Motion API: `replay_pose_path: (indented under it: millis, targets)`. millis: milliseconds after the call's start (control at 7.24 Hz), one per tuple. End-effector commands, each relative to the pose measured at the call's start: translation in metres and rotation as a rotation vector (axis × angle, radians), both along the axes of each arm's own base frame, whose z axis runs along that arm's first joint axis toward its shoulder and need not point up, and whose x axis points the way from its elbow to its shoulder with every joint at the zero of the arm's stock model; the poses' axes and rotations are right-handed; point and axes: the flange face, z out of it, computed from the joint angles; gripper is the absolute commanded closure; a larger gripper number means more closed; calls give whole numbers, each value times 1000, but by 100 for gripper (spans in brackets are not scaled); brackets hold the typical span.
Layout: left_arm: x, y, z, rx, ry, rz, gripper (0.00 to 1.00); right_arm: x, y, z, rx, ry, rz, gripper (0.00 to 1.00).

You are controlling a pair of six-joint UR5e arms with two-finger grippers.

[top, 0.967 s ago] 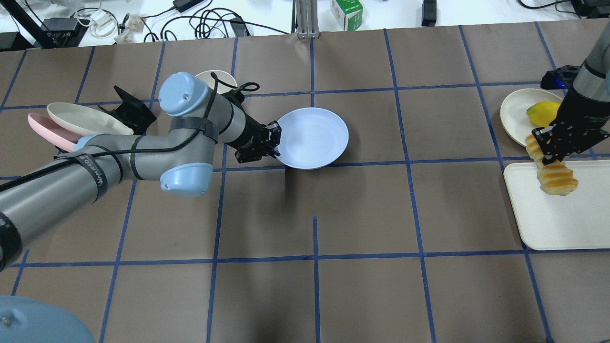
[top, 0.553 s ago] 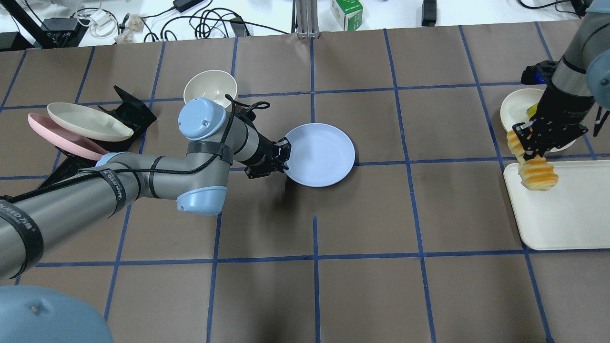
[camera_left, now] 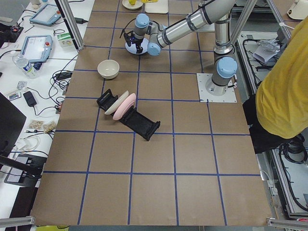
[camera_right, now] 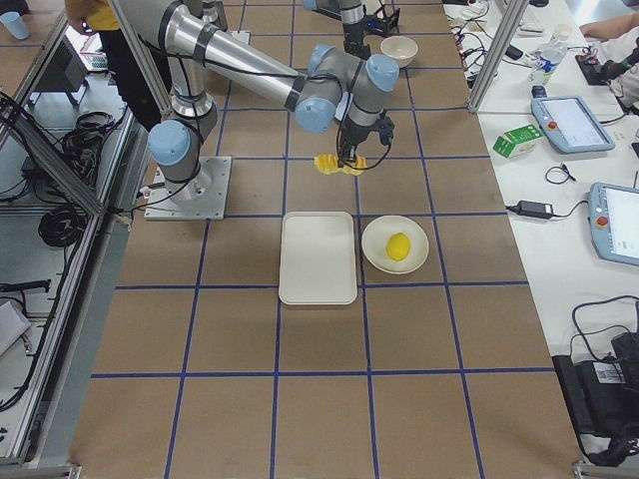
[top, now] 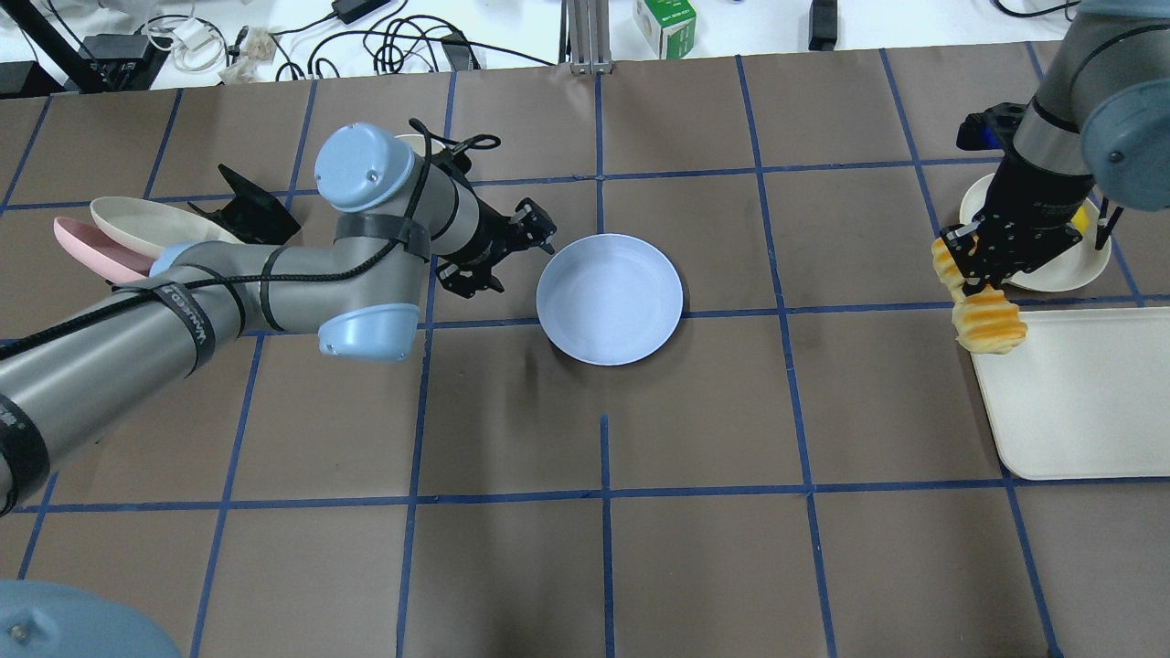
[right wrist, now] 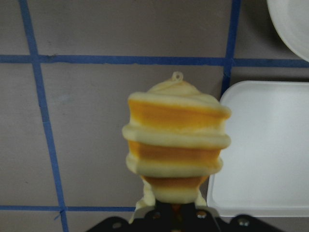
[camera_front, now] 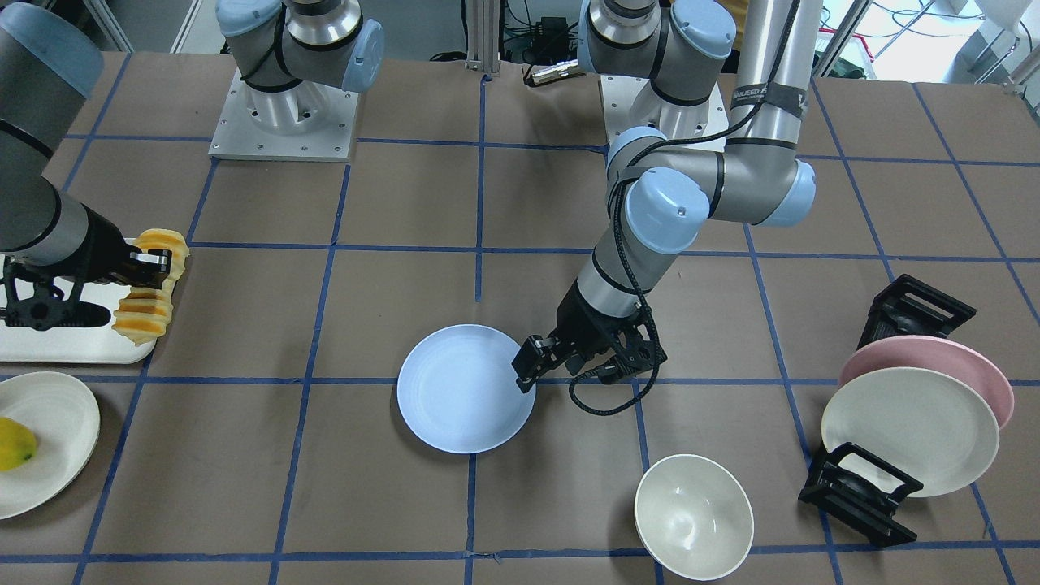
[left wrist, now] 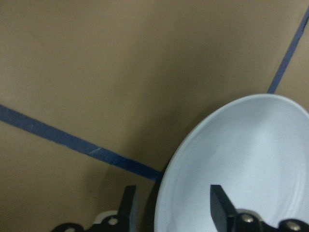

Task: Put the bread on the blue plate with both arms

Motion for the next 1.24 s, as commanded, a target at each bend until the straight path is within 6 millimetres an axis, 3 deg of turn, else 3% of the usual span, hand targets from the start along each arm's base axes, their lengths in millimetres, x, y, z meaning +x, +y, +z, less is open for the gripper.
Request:
replay_pose_path:
  millis: [0, 138, 553, 829, 967, 1106]
  targets:
    - [8, -36, 92, 10, -116, -61, 0, 36, 2, -5, 1, -7, -6, 100]
    - [16, -31, 122, 87, -208, -60, 0, 52, 2, -4, -2, -5, 5, 100]
    - [36, 39, 195, 235, -333, -135, 0, 122, 5, -4, -39, 0, 29, 100]
    - [43, 81, 237, 199, -387, -225, 0, 197, 18, -17, -83, 2, -16, 100]
    - [43, 99, 249, 196, -398, -286, 0, 240, 27, -40, -53, -21, -61, 100]
    - [42, 101, 241, 181, -411, -504, 0, 274, 27, -50, -90, -19, -107, 100]
